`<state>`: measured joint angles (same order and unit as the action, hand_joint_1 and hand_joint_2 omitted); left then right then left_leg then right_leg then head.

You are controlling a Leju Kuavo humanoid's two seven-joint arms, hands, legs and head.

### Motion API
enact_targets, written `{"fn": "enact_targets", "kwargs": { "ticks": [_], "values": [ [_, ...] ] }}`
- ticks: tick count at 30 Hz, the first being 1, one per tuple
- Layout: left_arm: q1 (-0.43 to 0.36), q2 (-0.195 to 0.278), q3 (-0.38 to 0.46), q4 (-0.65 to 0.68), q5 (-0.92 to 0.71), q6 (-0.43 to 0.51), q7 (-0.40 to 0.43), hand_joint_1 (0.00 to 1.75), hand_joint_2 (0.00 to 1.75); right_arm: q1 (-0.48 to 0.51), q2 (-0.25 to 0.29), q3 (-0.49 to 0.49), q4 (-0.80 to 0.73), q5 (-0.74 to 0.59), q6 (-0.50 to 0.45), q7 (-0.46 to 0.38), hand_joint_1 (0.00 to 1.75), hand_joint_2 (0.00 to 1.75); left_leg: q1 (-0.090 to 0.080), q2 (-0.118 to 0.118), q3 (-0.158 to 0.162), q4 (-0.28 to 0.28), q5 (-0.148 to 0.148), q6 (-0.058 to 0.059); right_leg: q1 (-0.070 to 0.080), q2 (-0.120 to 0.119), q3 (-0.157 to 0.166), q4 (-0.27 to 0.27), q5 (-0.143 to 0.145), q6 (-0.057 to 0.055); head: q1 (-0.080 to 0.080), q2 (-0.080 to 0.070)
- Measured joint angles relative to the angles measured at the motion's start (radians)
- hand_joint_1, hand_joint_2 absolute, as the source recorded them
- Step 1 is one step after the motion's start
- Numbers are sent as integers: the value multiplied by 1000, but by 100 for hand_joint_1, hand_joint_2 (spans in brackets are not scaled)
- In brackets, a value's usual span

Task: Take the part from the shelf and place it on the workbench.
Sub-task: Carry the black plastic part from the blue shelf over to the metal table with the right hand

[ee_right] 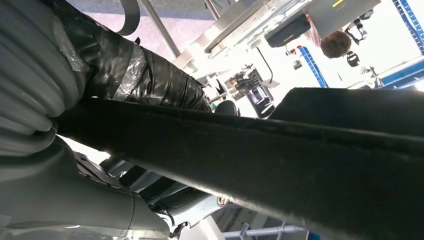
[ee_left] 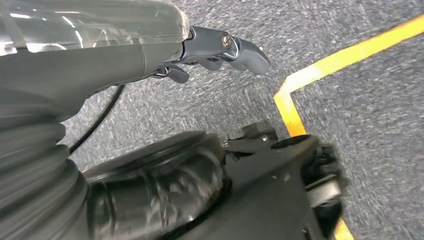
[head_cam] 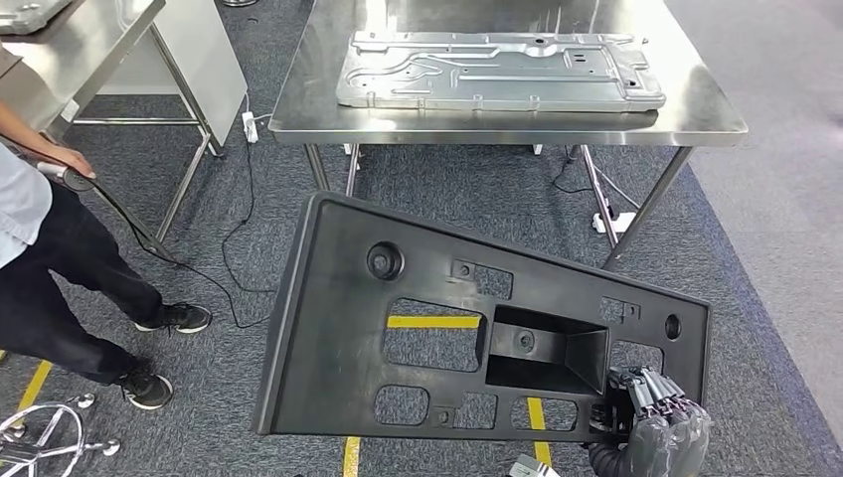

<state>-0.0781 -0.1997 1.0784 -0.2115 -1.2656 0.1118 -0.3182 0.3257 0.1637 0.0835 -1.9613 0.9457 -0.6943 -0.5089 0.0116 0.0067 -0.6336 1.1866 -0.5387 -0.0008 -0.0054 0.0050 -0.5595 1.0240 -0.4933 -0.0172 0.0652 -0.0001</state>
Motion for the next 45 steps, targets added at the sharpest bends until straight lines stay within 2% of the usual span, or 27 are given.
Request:
{"fn": "enact_targets", "kwargs": {
  "ticks": [2, 3, 7, 9, 11, 12, 13, 14, 15, 17, 18, 20, 22, 24, 26, 27, 28, 29, 31, 33, 35, 38, 40, 42, 43, 44, 45],
  "values": [
    [0, 0, 0, 0, 0, 0, 1, 0, 175, -1, 0, 0, 0, 3, 0, 0, 175, 175, -4, -1, 52, -118, 48, 11, 4, 2, 5, 3, -6, 7, 0, 0],
    [-1, 1, 0, 0, 0, 0, 1, 0, 175, -1, 0, 0, 0, 5, 0, 0, 175, 175, -7, -1, 64, -147, 54, 15, 6, 2, 5, 4, -8, 11, 0, 0],
    [1, 0, 0, 0, 0, -1, 2, 0, 175, -3, 0, 0, -3, 7, 0, 1, 175, 175, -3, -1, 74, -170, 56, 31, 5, 1, 2, 15, -20, 32, 1, 0],
    [0, 0, 0, 0, -1, -1, 2, 0, 175, -5, 0, 0, -5, 7, 0, 1, 175, 175, 1, 0, 82, -180, 58, 41, 1, 0, -33, 92, -64, 42, 4, 0],
    [-1, 0, 0, 0, -2, -1, 2, 0, 175, -6, 0, 0, -6, 7, 0, 1, 175, 175, 2, 1, 85, -181, 55, 46, -4, -1, -104, 222, -118, 51, 4, 0],
    [-1, 0, 0, 0, -3, -1, 2, 0, 175, -6, 0, 0, -6, 8, 0, 1, 175, 175, 2, 1, 87, -180, 53, 46, -8, -1, -132, 268, -126, 55, 4, 0],
    [0, 0, 0, 0, -3, -1, 2, 0, 175, -6, 0, 0, -6, 8, 0, 1, 175, 175, 2, 1, 90, -180, 50, 45, -12, -1, -143, 280, -114, 58, 4, 0],
    [0, 0, 0, 0, -3, -1, 3, 0, 175, -6, 0, 0, -6, 9, 0, 1, 175, 175, 3, 0, 94, -179, 46, 42, -15, -2, -135, 251, -83, 60, 4, 0],
    [0, -1, 0, 0, -3, -1, 3, 0, 175, -6, 0, 0, -6, 9, 0, 1, 175, 175, 4, -1, 100, -178, 41, 39, -19, -3, -108, 189, -40, 61, 4, 0],
    [1, -1, 0, 0, -4, -1, 4, 0, 175, -9, 0, 0, -7, 11, 0, 1, 175, 175, 3, -2, 107, -173, 30, 27, -19, -5, -51, 65, 13, 58, 4, 0],
    [0, -1, 0, 0, -4, -1, 4, 0, 175, -9, 0, 0, -7, 13, 0, 1, 175, 175, 1, -2, 108, -172, 25, 21, -17, -5, -36, 30, 20, 55, 4, 0],
    [-2, -1, 0, 0, -5, -1, 4, 0, 175, -10, -1, 1, -8, 17, 0, 2, 175, 175, -1, -1, 109, -174, 21, 9, -12, -3, -31, 15, 12, 43, 3, 0],
    [-4, -1, 0, 0, -5, -1, 5, 0, 175, -11, -1, 2, -8, 19, 0, 4, 175, 175, 1, 0, 111, -168, 11, -1, -14, -2, -25, 10, 11, 29, 3, 0],
    [-4, -1, 0, 0, -5, -3, 5, 0, 175, -12, -1, 5, -8, 21, 0, 4, 175, 175, 3, 0, 81, -95, -29, -8, -17, -3, -16, 3, 8, 15, 2, 0],
    [-3, -1, 0, 0, -5, -6, 6, 0, 175, -14, -1, 9, -8, 21, 0, 4, 175, 175, 3, -1, 9, 41, -86, -11, -12, -5, -10, 3, 1, 5, 1, 0],
    [-2, -1, -1, 0, -5, -7, 5, 0, 175, -14, -1, 11, -8, 21, 0, 5, 175, 175, 3, -1, -25, 96, -99, -11, -10, -5, -6, 3, -2, 2, 1, 0],
    [-1, -1, -1, 0, -5, -8, 5, 0, 175, -14, -1, 13, -8, 21, 0, 5, 175, 175, 3, -1, -45, 118, -91, -10, -8, -4, -2, 4, -6, 1, 1, 0],
    [-1, -1, -1, 0, -5, -8, 5, 0, 175, -15, -1, 16, -8, 21, 0, 6, 175, 175, 2, -1, -45, 101, -63, -8, -6, -2, 4, 4, -10, 1, 1, 0],
    [0, 0, -1, 0, -5, -7, 5, 0, 175, -15, -1, 20, -8, 21, 0, 6, 175, 175, 1, -1, -3, -21, 23, 2, -4, 0, 20, 4, -22, 4, 1, 0],
    [0, 1, -1, 0, -5, -7, 5, 0, 175, -16, -1, 22, -8, 21, 0, 7, 175, 175, -4, -2, 39, -123, 66, 11, -1, 2, 29, 6, -33, 12, 1, 0],
    [0, 2, -1, 0, -5, -7, 6, 0, 175, -17, -1, 23, -8, 21, 0, 8, 175, 175, -9, -3, 50, -145, 62, 17, 0, 1, 31, 4, -38, 23, 1, 0],
    [2, 2, -1, 0, -5, -7, 6, 0, 175, -19, -2, 24, -8, 21, 0, 8, 175, 175, -2, -3, 63, -164, 65, 31, 0, -1, 30, 20, -54, 39, 2, 0],
    [0, 2, -1, 0, -6, -7, 5, 0, 175, -21, -3, 24, -8, 21, 0, 9, 175, 175, 1, -2, 74, -173, 63, 41, -3, -2, -15, 110, -95, 46, 4, 0],
    [-1, 2, -1, 0, -6, -7, 5, 0, 175, -22, -6, 24, -8, 21, 0, 9, 175, 175, 1, -1, 80, -173, 57, 45, -7, -2, -92, 234, -134, 52, 4, 0],
    [-1, 2, -1, 0, -6, -7, 5, 0, 175, -22, -8, 24, -7, 20, 0, 9, 175, 175, 1, -1, 84, -173, 52, 45, -9, -3, -119, 267, -131, 54, 4, 0],
    [-1, 2, -1, 0, -5, -7, 5, 0, 175, -22, -9, 24, -6, 20, 0, 9, 175, 175, 1, -2, 90, -172, 47, 43, -12, -3, -127, 262, -108, 56, 4, 0],
    [0, 2, -1, 0, -5, -7, 4, 0, 175, -22, -9, 25, -6, 20, 0, 9, 175, 175, 1, -3, 99, -171, 40, 41, -15, -3, -115, 217, -66, 56, 4, 0]
  ]
}}
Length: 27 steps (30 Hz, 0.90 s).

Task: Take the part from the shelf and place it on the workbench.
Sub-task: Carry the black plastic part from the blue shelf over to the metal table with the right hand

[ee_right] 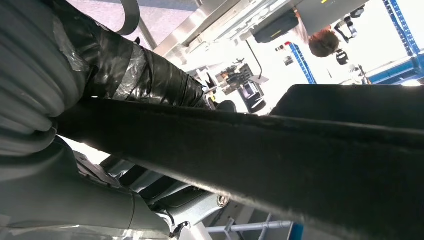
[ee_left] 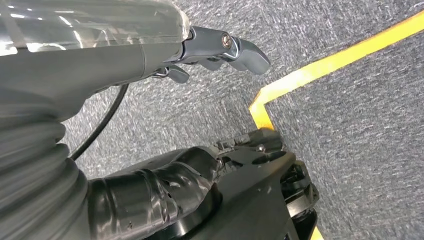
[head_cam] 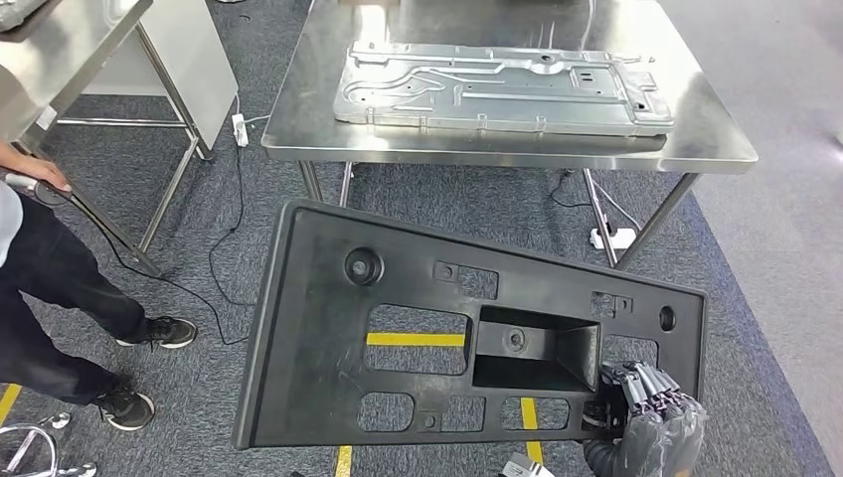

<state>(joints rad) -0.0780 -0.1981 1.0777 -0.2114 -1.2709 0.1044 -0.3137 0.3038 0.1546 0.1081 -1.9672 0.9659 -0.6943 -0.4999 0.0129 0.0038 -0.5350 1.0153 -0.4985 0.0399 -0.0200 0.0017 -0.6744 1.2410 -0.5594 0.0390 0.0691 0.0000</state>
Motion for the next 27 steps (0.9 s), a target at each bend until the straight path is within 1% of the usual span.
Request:
{"fn": "enact_targets", "kwargs": {
  "ticks": [1, 2, 3, 4, 5, 7, 8, 9, 10, 11, 12, 13, 14, 15, 16, 17, 18, 19, 21, 23, 24, 25, 27],
  "values": [
    [1, 0, 0, 0, 0, 0, 0, 0, 175, -1, 0, 0, 0, 0, 0, 0, 175, 175, 0, -1, 7, 1, -8, -4, -2, -1, 24, -64, 42, -1, 0, 0],
    [1, 0, 0, 0, 0, 0, 0, 0, 175, -2, 0, 0, 0, 0, 0, 0, 175, 175, -1, -2, 13, 3, -15, -9, -1, -2, 49, -125, 71, -2, 1, 0],
    [0, 0, 0, 0, 0, -1, 0, 0, 175, -3, -1, 1, 0, 0, 0, 0, 175, 175, -2, -2, 17, 4, -21, -15, 1, -2, 68, -168, 87, -6, 0, 0],
    [0, 0, 0, 0, 0, 0, -1, 0, 175, -4, -1, 1, 1, -1, 0, 0, 175, 175, -3, -2, 18, 3, -25, -21, 4, -2, 78, -188, 86, -10, 0, 0],
    [-1, 0, 0, 0, 0, 0, -1, 0, 175, -4, -1, 1, 1, -1, 0, 1, 175, 175, -4, -2, 20, 1, -27, -27, 7, 0, 80, -192, 80, -15, -1, 0],
    [-4, 0, 0, 0, 0, 2, -1, 0, 175, -5, -2, 2, 0, -2, 0, 1, 175, 175, -3, -1, 27, 0, -33, -37, 5, 2, 86, -200, 77, -27, -2, 0],
    [-6, 1, 0, 0, -1, 3, -1, 0, 175, -7, -2, 3, 0, -2, 0, 1, 175, 175, -2, 0, 24, 15, -44, -42, 3, 2, 92, -205, 76, -34, -3, 0],
    [-7, 1, 0, 0, -1, 4, -2, 0, 175, -8, -2, 5, 0, -2, 0, 1, 175, 175, -1, -1, 10, 51, -64, -46, 1, 1, 99, -210, 74, -41, -4, 0],
    [-7, 1, 0, 0, -1, 5, -2, 0, 175, -10, -2, 6, 0, -2, 0, 0, 175, 175, 0, -1, -19, 108, -90, -48, 1, -1, 105, -212, 72, -47, -5, 0],
    [-6, 1, 0, 0, -1, 5, -3, 0, 175, -12, -2, 8, 0, -2, 0, 0, 175, 175, 0, -1, -58, 178, -118, -50, 2, -2, 108, -213, 68, -51, -6, 0],
    [-5, 1, 0, 0, -1, 5, -3, 0, 175, -13, -2, 8, 0, -2, 0, -1, 175, 175, 0, -1, -99, 244, -137, -51, 4, -2, 111, -213, 65, -54, -7, 0],
    [-4, 1, 0, 0, -1, 5, -3, 0, 175, -13, -2, 8, 0, -2, 0, -1, 175, 175, 0, -1, -131, 286, -139, -51, 6, -1, 115, -213, 61, -56, -6, 0],
    [-3, 1, 0, 0, -1, 5, -3, 0, 175, -13, -2, 9, 0, -2, 0, -1, 175, 175, 0, -1, -145, 292, -120, -50, 8, 1, 121, -213, 56, -56, -7, 0],
    [-3, 1, 0, 0, -1, 6, -4, 0, 175, -13, -2, 9, 0, -2, 0, -1, 175, 175, 0, -1, -140, 258, -81, -47, 9, 2, 129, -213, 51, -56, -7, 0],
    [-2, 1, 0, 0, -1, 6, -4, 0, 175, -14, -2, 9, 0, -2, 0, -1, 175, 175, -1, -1, -120, 194, -31, -41, 11, 4, 138, -213, 45, -55, -6, 0],
    [-1, 2, 0, 0, -1, 6, -4, 0, 175, -14, -2, 9, 0, -2, 0, -1, 175, 175, -4, -2, -96, 129, 7, -34, 12, 4, 144, -212, 39, -52, -6, 0],
    [-1, 4, 0, 0, -1, 6, -3, 0, 175, -15, -2, 10, 0, -2, 0, -2, 175, 175, -7, -2, -76, 73, 31, -28, 13, 5, 147, -211, 33, -48, -6, 0],
    [-1, 5, 0, 0, -2, 7, -3, 0, 175, -16, -2, 10, 0, -3, 0, -2, 175, 175, -10, -3, -64, 41, 40, -23, 14, 5, 147, -210, 29, -43, -6, 0],
    [-2, 6, -1, 0, -2, 7, -3, 0, 175, -18, -3, 11, 0, -3, 0, -3, 175, 175, -14, -3, -59, 22, 35, -18, 14, 5, 146, -213, 26, -32, -6, 0],
    [-1, 6, -1, 0, -3, 7, -3, 0, 175, -21, -5, 13, 0, -2, 0, -3, 175, 175, -9, -3, -49, 9, 37, -9, 13, 3, 149, -207, 17, -23, -6, 0],
    [-1, 6, -1, 0, -3, 7, -4, 0, 175, -24, -5, 14, 0, -2, 0, -2, 175, 175, -5, -3, -41, 1, 37, -4, 13, 2, 139, -182, 2, -18, -5, 0],
    [-1, 6, -1, 0, -4, 7, -4, 0, 175, -26, -6, 15, 0, -2, 0, -2, 175, 175, -2, -2, -34, -5, 37, 1, 12, 2, 117, -135, -21, -14, -4, 0],
    [-3, 6, -1, 0, -7, 6, -4, 0, 175, -28, -8, 16, 1, -2, 0, -1, 175, 175, -2, -2, -26, -7, 31, 6, 8, 2, 40, -4, -70, -8, -3, 0]
  ]
}}
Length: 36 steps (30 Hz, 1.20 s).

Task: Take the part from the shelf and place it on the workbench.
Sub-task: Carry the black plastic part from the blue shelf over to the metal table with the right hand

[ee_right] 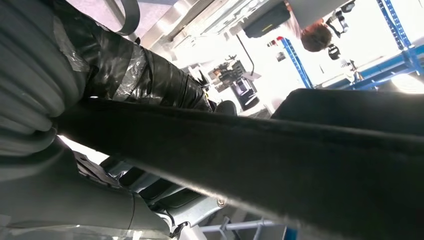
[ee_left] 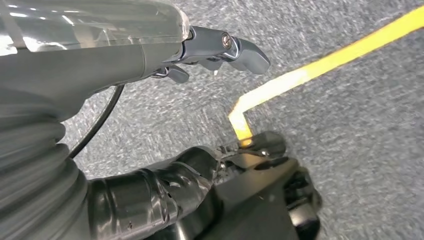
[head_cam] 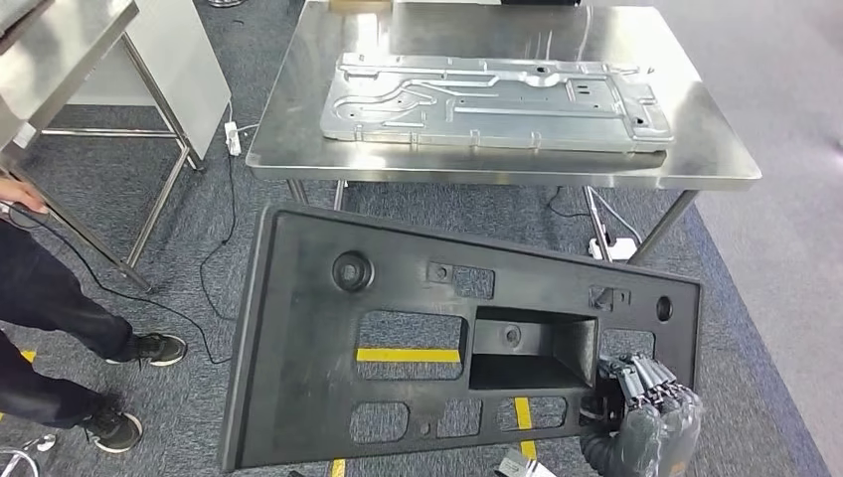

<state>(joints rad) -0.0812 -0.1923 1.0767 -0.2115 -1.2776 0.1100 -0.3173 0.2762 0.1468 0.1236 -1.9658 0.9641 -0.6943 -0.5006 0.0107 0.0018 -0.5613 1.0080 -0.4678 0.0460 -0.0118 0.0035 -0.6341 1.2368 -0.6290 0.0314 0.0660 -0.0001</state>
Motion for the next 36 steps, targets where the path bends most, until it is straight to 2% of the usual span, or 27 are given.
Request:
{"fn": "enact_targets", "kwargs": {
  "ticks": [1, 2, 3, 5, 6, 7, 10, 12, 13, 15, 16, 17, 18, 19, 20, 21, 22, 24, 27, 29, 31, 32, 33, 34, 35, 36],
  "values": [
    [0, 0, 0, 0, -1, -1, 0, 0, 175, 0, -1, 0, 1, 1, 0, 2, 175, 175, 0, 0, 4, 1, -4, 0, -2, 0, -33, 48, -8, 3, 0, 0],
    [0, 0, 0, 0, -3, -3, 0, 0, 175, 0, -3, 0, 2, 2, 0, 4, 175, 175, 0, -1, 9, 1, -9, -1, -5, 0, -50, 60, 7, 5, 0, 0],
    [0, 0, 0, 0, -3, -5, 0, 0, 175, -1, -5, 0, 3, 2, 0, 6, 175, 175, 1, -1, 16, 3, -15, -4, -7, -1, -46, 32, 41, 7, 0, 0],
    [1, 0, -1, 0, -5, -10, 0, 0, 175, -4, -8, 1, 3, 5, 0, 9, 175, 175, 1, -3, 28, 8, -30, -12, -12, -3, -1, -91, 125, 7, 0, 0],
    [1, 0, -2, 0, -6, -11, -1, 0, 175, -7, -8, 1, 4, 6, 0, 10, 175, 175, 0, -3, 32, 12, -37, -18, -10, -3, 22, -145, 147, 5, 0, 0],
    [0, 0, -2, 0, -6, -12, -1, 0, 175, -9, -9, 1, 5, 7, 0, 11, 175, 175, -1, -3, 33, 14, -42, -24, -8, -4, 34, -176, 154, 1, 0, 0],
    [-3, 0, -4, 0, -7, -13, -3, 0, 175, -12, -11, 3, 6, 10, 0, 15, 175, 175, -2, -2, 36, 11, -50, -41, -5, -1, 41, -190, 146, -16, -1, 0],
    [-5, 0, -5, 0, -9, -13, -3, 0, 175, -14, -12, 4, 6, 12, 0, 18, 175, 175, 1, -2, 31, 37, -69, -50, -7, -1, 51, -198, 144, -30, -2, 0],
    [-5, 0, -5, 0, -10, -13, -3, 0, 175, -15, -12, 5, 6, 13, 0, 18, 175, 175, 2, -2, 12, 79, -90, -53, -8, -2, 56, -202, 143, -35, -2, 0],
    [-4, 0, -5, 0, -10, -13, -3, 0, 175, -17, -12, 7, 6, 15, 0, 18, 175, 175, 2, -2, -61, 213, -141, -57, -5, -4, 64, -203, 136, -44, -3, 0],
    [-3, 0, -5, 0, -10, -14, -3, 0, 175, -17, -13, 7, 6, 16, 0, 18, 175, 175, 2, -2, -98, 271, -154, -58, -3, -4, 67, -203, 133, -47, -3, 0],
    [-2, 0, -5, 0, -10, -14, -4, 0, 175, -17, -13, 7, 7, 16, 0, 18, 175, 175, 2, -2, -122, 298, -148, -57, -1, -3, 72, -203, 129, -49, -3, 0],
    [-2, 0, -5, 0, -10, -14, -4, 0, 175, -17, -14, 7, 7, 16, 0, 18, 175, 175, 2, -2, -126, 287, -121, -54, 1, -2, 78, -203, 124, -49, -3, 0],
    [-1, 0, -5, 0, -10, -14, -4, 0, 175, -17, -14, 7, 8, 17, 0, 18, 175, 175, 1, -2, -112, 239, -80, -49, 3, 0, 86, -203, 119, -48, -3, 0],
    [-1, 0, -5, 0, -9, -14, -4, 0, 175, -17, -14, 8, 8, 17, 0, 18, 175, 175, -1, -2, -89, 172, -36, -42, 4, 1, 94, -203, 114, -47, -3, 0],
    [-1, 0, -5, 0, -10, -14, -4, 0, 175, -18, -14, 8, 8, 17, 0, 18, 175, 175, -4, -2, -66, 111, -6, -36, 7, 2, 98, -202, 109, -45, -2, 0],
    [-2, 0, -5, 0, -10, -14, -3, 0, 175, -19, -14, 8, 8, 17, 0, 18, 175, 175, -7, -2, -47, 65, 10, -30, 8, 2, 100, -202, 104, -40, -2, 0],
    [-3, 1, -5, 0, -11, -14, -3, 0, 175, -21, -15, 8, 8, 19, 0, 19, 175, 175, -13, -3, -34, 35, 6, -24, 8, 2, 100, -203, 100, -29, -2, 0],
    [-1, 0, -5, 0, -12, -14, -3, 0, 175, -23, -16, 9, 8, 20, 0, 22, 175, 175, -7, -4, -19, 12, 8, -12, 7, 1, 102, -193, 87, -12, -2, 0],
    [-1, 0, -5, 0, -12, -14, -3, 0, 175, -26, -17, 9, 8, 20, 0, 24, 175, 175, -2, -2, -6, -1, 8, -4, 5, 0, 60, -107, 46, -3, -1, 0],
    [-2, 0, -5, 0, -12, -14, -3, 0, 175, -27, -20, 9, 10, 20, 0, 27, 175, 175, -2, -2, 2, -2, 2, 0, 1, -1, -16, 17, 3, 3, 0, 0],
    [-2, 0, -5, 0, -12, -15, -3, 0, 175, -28, -22, 9, 13, 20, 0, 29, 175, 175, -2, -2, 6, -1, -3, -1, -1, -1, -43, 52, 2, 5, 0, 0],
    [-2, 0, -6, 0, -12, -15, -3, 0, 175, -28, -24, 9, 15, 20, 0, 31, 175, 175, -1, -3, 12, -1, -8, -2, -3, -1, -53, 54, 20, 7, 0, 0],
    [-1, 0, -6, 0, -13, -15, -3, 0, 175, -28, -25, 9, 17, 20, 0, 34, 175, 175, 0, -3, 20, 0, -14, -5, -6, -1, -44, 16, 59, 9, 0, 0],
    [-1, -1, -6, 0, -13, -15, -3, 0, 175, -29, -26, 9, 18, 20, 0, 37, 175, 175, 1, -4, 27, 2, -21, -8, -9, -2, -21, -48, 104, 9, 0, 0],
    [0, -1, -6, 0, -14, -15, -3, 0, 175, -31, -27, 9, 20, 21, 0, 40, 175, 175, -1, -5, 33, 5, -29, -14, -9, -3, 3, -110, 136, 7, 0, 0]
  ]
}}
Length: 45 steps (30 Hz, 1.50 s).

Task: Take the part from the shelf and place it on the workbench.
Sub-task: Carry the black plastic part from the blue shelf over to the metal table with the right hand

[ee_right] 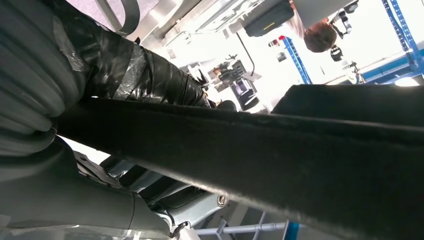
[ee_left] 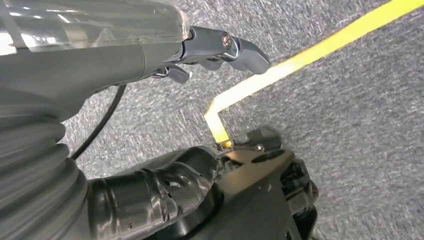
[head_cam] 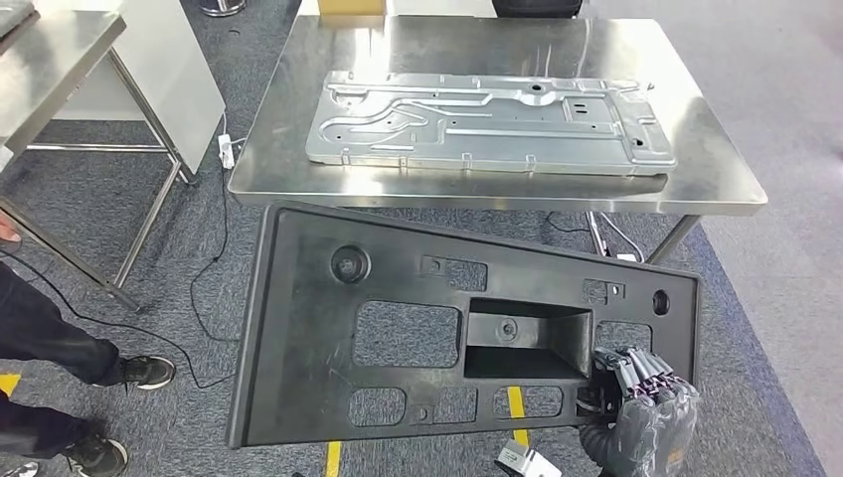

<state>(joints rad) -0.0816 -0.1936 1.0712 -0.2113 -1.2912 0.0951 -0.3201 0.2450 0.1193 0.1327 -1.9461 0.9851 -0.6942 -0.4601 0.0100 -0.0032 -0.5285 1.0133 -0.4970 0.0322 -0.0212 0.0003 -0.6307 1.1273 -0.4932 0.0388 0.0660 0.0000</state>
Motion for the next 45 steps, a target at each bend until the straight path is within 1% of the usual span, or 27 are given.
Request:
{"fn": "enact_targets", "kwargs": {
  "ticks": [2, 5, 7, 8, 10, 11, 12, 13, 15, 17, 19, 22, 23, 25, 26, 27, 28, 30, 31, 33, 36, 38, 40, 41, 42, 43, 45],
  "values": [
    [-1, -1, 0, 0, -2, 0, 0, 0, 175, -4, -3, 0, 3, 2, 0, 7, 175, 175, -3, -1, 3, 5, -11, -12, 3, -1, 29, -71, 23, -9, 0, 0],
    [-4, -1, -2, 0, -9, 0, 0, 0, 175, -11, -7, 0, 9, 9, 0, 18, 175, 175, -3, -1, 7, 5, -20, -28, 5, 3, 36, -81, 15, -28, -2, 0],
    [-6, -1, -5, 0, -12, -1, 0, 0, 175, -23, -9, 0, 13, 19, 0, 29, 175, 175, -1, 0, -8, 50, -47, -36, 2, 2, 45, -87, 11, -42, -3, 0],
    [-6, -1, -6, 0, -13, -2, 0, 0, 175, -30, -10, 0, 16, 25, 0, 34, 175, 175, 0, 0, -34, 103, -72, -39, 2, 1, 50, -89, 9, -47, -4, 0],
    [-5, -1, -10, 0, -17, -5, 0, 0, 175, -43, -14, 0, 22, 36, 0, 44, 175, 175, 1, 0, -113, 240, -121, -42, 6, 0, 57, -89, 2, -56, -5, 0],
    [-4, -1, -12, 0, -18, -6, 1, 0, 175, -48, -16, 0, 27, 41, 0, 49, 175, 175, 1, 0, -146, 287, -127, -42, 9, 0, 61, -89, -1, -58, -5, 0],
    [-4, -1, -14, 0, -20, -7, 1, 0, 175, -52, -19, 0, 31, 44, 0, 54, 175, 175, 0, 0, -163, 297, -110, -39, 11, 1, 66, -89, -5, -59, -5, 0],
    [-4, -1, -16, 0, -20, -8, 2, 0, 175, -56, -21, 0, 35, 47, 0, 58, 175, 175, 0, 0, -159, 269, -76, -35, 14, 2, 73, -89, -10, -59, -5, 0],
    [-5, 1, -18, 0, -21, -9, 4, 0, 175, -66, -26, 0, 43, 54, 0, 67, 175, 175, -6, 0, -112, 138, 9, -18, 19, 4, 87, -89, -20, -58, -4, 0],
    [-7, 2, -20, 0, -23, -9, 4, 0, 175, -78, -30, 0, 50, 57, 0, 75, 175, 175, -14, 0, -73, 43, 43, -4, 19, 5, 92, -90, -28, -50, -4, 0],
    [-9, 3, -22, 0, -24, -10, 5, 0, 175, -87, -35, 0, 57, 57, 0, 81, 175, 175, -19, 0, -63, 22, 39, 1, 16, 5, 93, -94, -31, -38, -5, 0],
    [-7, 3, -24, 0, -28, -11, 6, 0, 175, -96, -42, 0, 62, 57, 0, 89, 175, 175, -8, 0, -36, -12, 45, 10, 18, 1, 95, -73, -49, -23, -5, 0],
    [-7, 3, -25, 0, -28, -11, 6, 0, 175, -98, -45, 0, 63, 57, 0, 91, 175, 175, -4, 0, -25, -23, 46, 13, 17, 0, 76, -31, -69, -19, -4, 0],
    [-9, 2, -25, 0, -29, -13, 6, 0, 175, -102, -51, 0, 66, 57, 0, 95, 175, 175, -5, 1, -15, -26, 37, 15, 12, 1, 3, 93, -116, -11, -3, 0],
    [-10, 2, -25, 0, -29, -13, 6, 0, 175, -102, -54, 0, 69, 57, 0, 97, 175, 175, -5, 1, -10, -25, 31, 15, 9, 1, -34, 144, -126, -6, -3, 0],
    [-9, 2, -25, 0, -29, -14, 7, 0, 175, -102, -57, 0, 72, 58, 0, 100, 175, 175, -5, 0, -4, -23, 25, 14, 6, 0, -54, 161, -115, -2, -3, 0],
    [-9, 2, -25, 0, -29, -14, 7, 0, 175, -102, -60, 0, 74, 59, 0, 102, 175, 175, -4, 0, 3, -21, 18, 12, 3, 0, -55, 141, -84, 1, -3, 0],
    [-7, 1, -26, 0, -30, -15, 7, 0, 175, -104, -65, 0, 78, 59, 0, 106, 175, 175, -1, -2, 21, -16, 0, 3, -2, -1, -10, 22, -1, 3, -3, 0],
    [-7, 1, -26, 0, -31, -16, 7, 0, 175, -107, -68, 0, 79, 59, 0, 108, 175, 175, -2, -3, 26, -12, -10, -3, -1, -1, 15, -35, 22, 1, -3, 0],
    [-10, 1, -27, 0, -31, -16, 8, 0, 175, -113, -71, 1, 84, 59, 0, 112, 175, 175, -4, -3, 29, -9, -22, -15, 3, 0, 38, -80, 24, -11, -3, 0],
    [-14, 1, -29, 0, -32, -16, 9, 0, 175, -118, -73, 2, 90, 59, 0, 116, 175, 175, -3, -2, 35, -6, -35, -28, 5, 3, 46, -87, 15, -34, -4, 0],
    [-16, 1, -31, 0, -33, -16, 9, 0, 175, -123, -74, 4, 91, 59, 0, 117, 175, 175, -1, -1, 8, 61, -68, -35, 2, 1, 59, -92, 8, -47, -6, 0],
    [-15, 1, -32, 0, -34, -17, 9, 0, 175, -128, -75, 8, 95, 59, 0, 117, 175, 175, 0, -1, -72, 200, -116, -40, 4, -1, 69, -93, -1, -55, -8, 0],
    [-14, 1, -32, 0, -34, -17, 9, 0, 175, -130, -76, 9, 97, 59, 0, 118, 175, 175, 0, -1, -116, 263, -126, -40, 6, 0, 74, -93, -6, -57, -8, 0],
    [-12, 1, -33, 0, -34, -17, 9, 0, 175, -131, -77, 10, 100, 59, 0, 120, 175, 175, 0, -1, -148, 295, -118, -38, 9, 1, 80, -93, -12, -58, -8, 0],
    [-11, 1, -33, 0, -34, -17, 9, 0, 175, -131, -78, 11, 102, 59, 0, 122, 175, 175, -1, -1, -162, 289, -89, -34, 12, 3, 89, -93, -18, -59, -8, 0],
    [-10, 1, -34, 0, -34, -17, 9, 0, 175, -134, -80, 15, 105, 59, 0, 126, 175, 175, -6, -1, -138, 175, 7, -16, 17, 5, 109, -94, -33, -58, -8, 0]
  ]
}}
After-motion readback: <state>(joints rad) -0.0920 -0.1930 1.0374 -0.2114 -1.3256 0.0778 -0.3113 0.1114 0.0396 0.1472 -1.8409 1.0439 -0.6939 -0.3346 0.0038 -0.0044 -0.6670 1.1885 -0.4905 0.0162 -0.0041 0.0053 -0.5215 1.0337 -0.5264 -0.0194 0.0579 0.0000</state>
